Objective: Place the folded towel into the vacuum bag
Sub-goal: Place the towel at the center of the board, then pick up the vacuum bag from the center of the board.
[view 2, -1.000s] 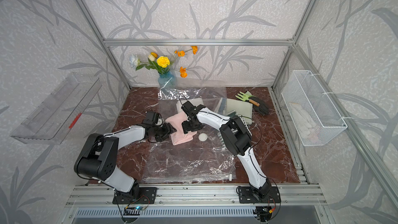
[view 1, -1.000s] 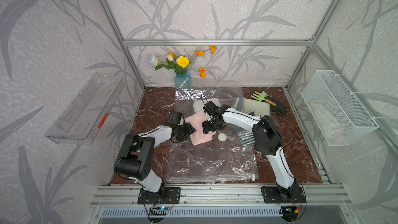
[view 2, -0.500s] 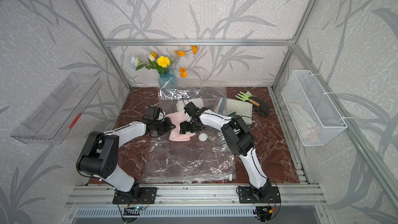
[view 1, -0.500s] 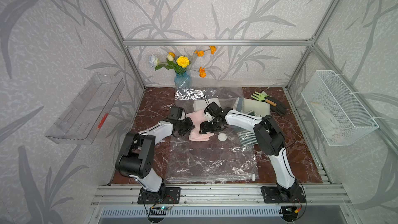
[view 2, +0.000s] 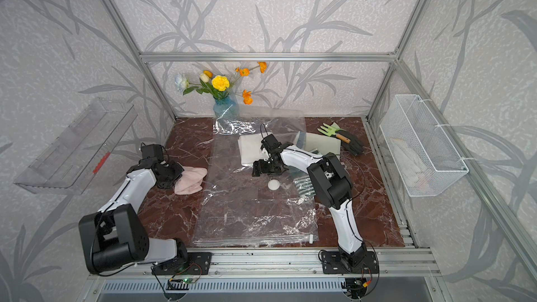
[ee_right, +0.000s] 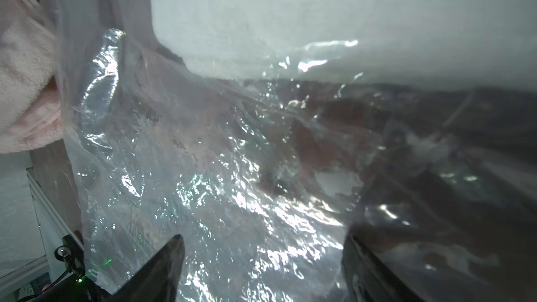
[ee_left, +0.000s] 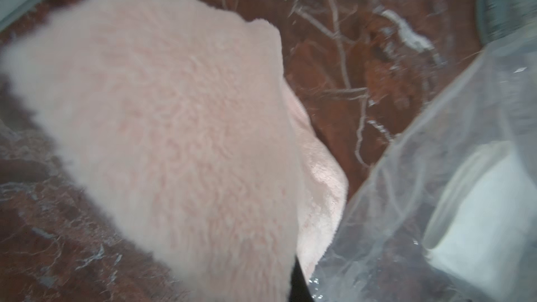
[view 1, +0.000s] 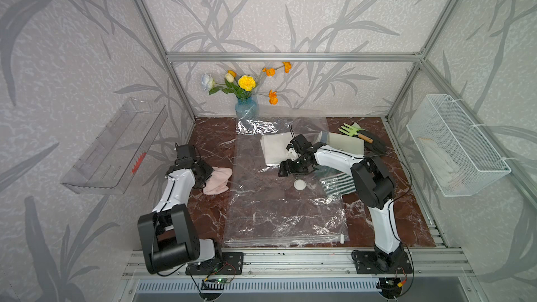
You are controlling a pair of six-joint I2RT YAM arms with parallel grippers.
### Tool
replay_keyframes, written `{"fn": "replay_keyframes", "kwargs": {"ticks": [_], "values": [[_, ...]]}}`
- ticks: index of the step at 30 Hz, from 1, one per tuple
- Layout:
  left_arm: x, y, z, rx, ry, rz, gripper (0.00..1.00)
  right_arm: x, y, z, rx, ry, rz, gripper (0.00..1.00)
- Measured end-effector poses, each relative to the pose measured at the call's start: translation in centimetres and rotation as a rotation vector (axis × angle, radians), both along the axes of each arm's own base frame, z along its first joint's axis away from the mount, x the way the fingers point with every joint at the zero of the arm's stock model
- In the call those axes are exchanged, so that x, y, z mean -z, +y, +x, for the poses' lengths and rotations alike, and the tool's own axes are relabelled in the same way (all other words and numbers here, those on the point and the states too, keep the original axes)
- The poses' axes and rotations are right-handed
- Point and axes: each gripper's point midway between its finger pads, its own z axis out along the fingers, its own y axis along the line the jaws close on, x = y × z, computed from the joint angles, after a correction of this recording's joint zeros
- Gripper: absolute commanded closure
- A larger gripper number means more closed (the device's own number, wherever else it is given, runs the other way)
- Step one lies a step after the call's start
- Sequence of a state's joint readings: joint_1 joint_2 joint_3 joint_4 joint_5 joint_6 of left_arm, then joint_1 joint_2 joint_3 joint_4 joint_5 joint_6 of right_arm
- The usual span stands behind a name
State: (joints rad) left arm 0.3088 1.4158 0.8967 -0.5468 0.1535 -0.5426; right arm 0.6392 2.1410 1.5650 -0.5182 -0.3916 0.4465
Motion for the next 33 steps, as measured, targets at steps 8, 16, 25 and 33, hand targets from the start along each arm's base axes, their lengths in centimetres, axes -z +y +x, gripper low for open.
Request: {"fn": "replay_keyframes", "kwargs": {"ticks": [8,16,25,33], "values": [[1.3,1.5,-2.7,-0.007,0.147,0.112,0.4,-0.3,-0.2,-0.2,-0.035,-0.017,-0.031,0.16],[-4.5,-1.3,0.3,0.111,0.019,0.221,0.3,-3.7,-2.4,-0.1,-0.034,-0.089,-0.064,0.16],[-4.3,-7.2,9.2,0.266,-0.114,0.054,0.18,-6.2,-4.7,1.1,0.022,-0.164,-0.094,0.18],[-1.1,-8.4,14.4,0.315,-0.084,0.039,0.18,-3.4,-3.2,-0.4,-0.011,-0.112,-0.129,0.19]]}}
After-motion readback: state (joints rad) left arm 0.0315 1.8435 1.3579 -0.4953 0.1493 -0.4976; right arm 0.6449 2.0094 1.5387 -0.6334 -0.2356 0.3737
